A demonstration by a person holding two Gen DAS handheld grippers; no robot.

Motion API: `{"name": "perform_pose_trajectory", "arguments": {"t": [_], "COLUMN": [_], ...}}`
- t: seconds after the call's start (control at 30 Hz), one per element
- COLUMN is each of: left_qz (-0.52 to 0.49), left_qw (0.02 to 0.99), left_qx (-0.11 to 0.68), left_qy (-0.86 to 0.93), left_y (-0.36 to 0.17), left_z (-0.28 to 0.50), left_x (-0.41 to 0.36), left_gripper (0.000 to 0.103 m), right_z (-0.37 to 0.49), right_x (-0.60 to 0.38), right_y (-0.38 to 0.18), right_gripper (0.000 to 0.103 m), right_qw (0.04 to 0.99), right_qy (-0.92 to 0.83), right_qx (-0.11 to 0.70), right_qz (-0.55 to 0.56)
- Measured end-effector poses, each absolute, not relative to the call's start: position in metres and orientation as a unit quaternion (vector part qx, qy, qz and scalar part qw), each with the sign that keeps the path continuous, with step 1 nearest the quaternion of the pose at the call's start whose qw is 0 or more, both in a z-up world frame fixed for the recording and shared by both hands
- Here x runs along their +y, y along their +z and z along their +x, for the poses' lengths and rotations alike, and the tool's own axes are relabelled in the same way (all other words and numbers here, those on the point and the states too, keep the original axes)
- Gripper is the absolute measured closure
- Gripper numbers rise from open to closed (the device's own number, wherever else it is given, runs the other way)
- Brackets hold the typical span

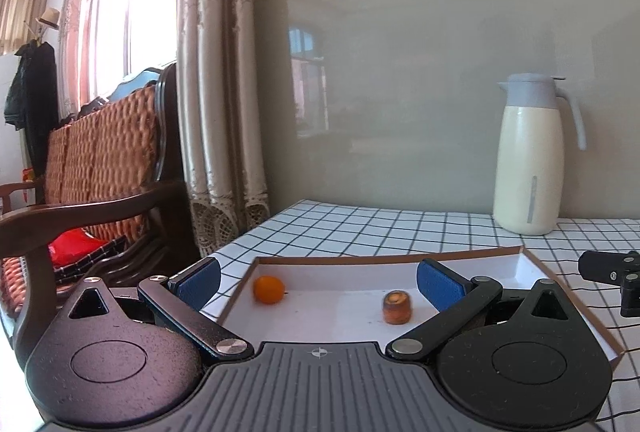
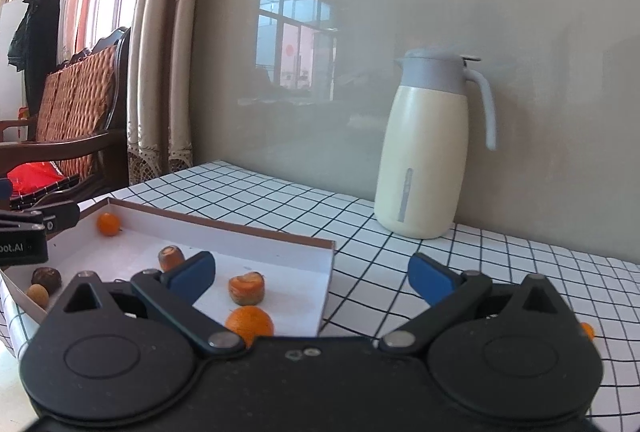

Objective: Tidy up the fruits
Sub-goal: 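Move both open grippers back toward the mangosteen and last orange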

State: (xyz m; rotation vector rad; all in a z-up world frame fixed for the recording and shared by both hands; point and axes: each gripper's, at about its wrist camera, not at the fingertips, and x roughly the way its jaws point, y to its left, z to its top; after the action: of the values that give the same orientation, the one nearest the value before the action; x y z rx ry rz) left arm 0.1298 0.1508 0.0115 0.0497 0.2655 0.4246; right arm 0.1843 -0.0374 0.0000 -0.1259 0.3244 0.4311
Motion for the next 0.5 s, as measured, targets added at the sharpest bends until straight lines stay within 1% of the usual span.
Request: {"name": "perform_pose_trajectory", "arguments": {"t": [0.5], "left_qz": [0.031], "left_qw": [0.979], "left_qx": [0.128], "left_qy": [0.158], "left_y": [0.015], "left_z": [0.142], "left_x": [0.097], "left_gripper": [0.000], "right_z": [0.178], "right_x": [-0.100], "right_y": [0.003], "right_gripper": [0.006], "right_qw": [0.973], "right_qy": [0.161], "right_qx": [0.155], "right_qz": [-0.060]}}
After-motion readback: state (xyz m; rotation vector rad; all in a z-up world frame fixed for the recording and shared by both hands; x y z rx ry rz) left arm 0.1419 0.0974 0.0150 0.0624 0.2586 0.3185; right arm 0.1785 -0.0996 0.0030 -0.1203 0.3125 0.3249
